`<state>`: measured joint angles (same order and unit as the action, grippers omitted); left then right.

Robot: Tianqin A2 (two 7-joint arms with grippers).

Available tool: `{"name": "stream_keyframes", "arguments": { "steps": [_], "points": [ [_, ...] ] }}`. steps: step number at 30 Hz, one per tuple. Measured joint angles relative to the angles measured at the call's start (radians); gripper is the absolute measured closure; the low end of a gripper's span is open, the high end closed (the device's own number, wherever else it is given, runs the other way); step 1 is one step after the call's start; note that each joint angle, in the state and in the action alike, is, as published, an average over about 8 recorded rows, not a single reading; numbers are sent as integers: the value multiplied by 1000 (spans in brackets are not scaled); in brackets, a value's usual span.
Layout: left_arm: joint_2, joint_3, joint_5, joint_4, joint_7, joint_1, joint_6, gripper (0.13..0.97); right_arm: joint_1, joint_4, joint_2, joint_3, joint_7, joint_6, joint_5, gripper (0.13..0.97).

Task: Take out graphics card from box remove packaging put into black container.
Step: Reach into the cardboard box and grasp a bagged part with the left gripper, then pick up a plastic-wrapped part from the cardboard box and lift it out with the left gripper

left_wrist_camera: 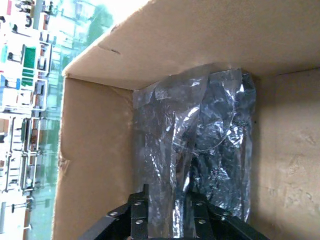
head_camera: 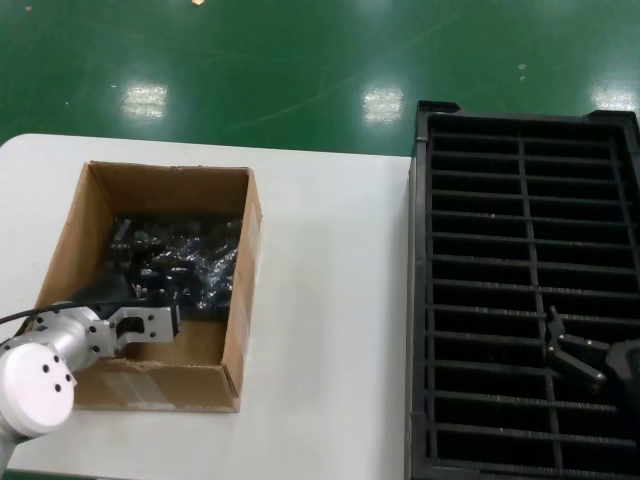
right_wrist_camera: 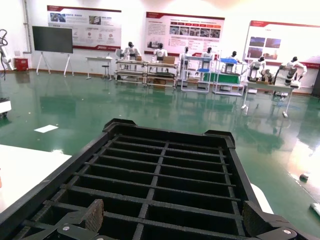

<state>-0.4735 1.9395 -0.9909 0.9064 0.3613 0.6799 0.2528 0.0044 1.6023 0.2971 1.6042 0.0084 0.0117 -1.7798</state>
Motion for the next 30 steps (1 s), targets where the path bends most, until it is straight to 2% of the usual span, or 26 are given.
{"name": "stream_keyframes", "arguments": {
  "steps": [8, 15, 20, 24, 30],
  "points": [
    [-8, -54, 47, 76, -15, -38, 27, 867, 0, 0, 0, 0, 0, 0, 0, 129],
    [-17, -84, 70, 129, -19, -61, 48, 896, 0, 0, 0, 0, 0, 0, 0, 129],
    [-22, -89, 65, 141, -9, -65, 51, 944, 0, 0, 0, 0, 0, 0, 0, 129],
    [-28, -97, 53, 161, 1, -71, 43, 949, 0, 0, 0, 0, 0, 0, 0, 129],
    [-45, -135, 47, 251, 0, -104, 39, 957, 0, 0, 0, 0, 0, 0, 0, 129]
  ]
}}
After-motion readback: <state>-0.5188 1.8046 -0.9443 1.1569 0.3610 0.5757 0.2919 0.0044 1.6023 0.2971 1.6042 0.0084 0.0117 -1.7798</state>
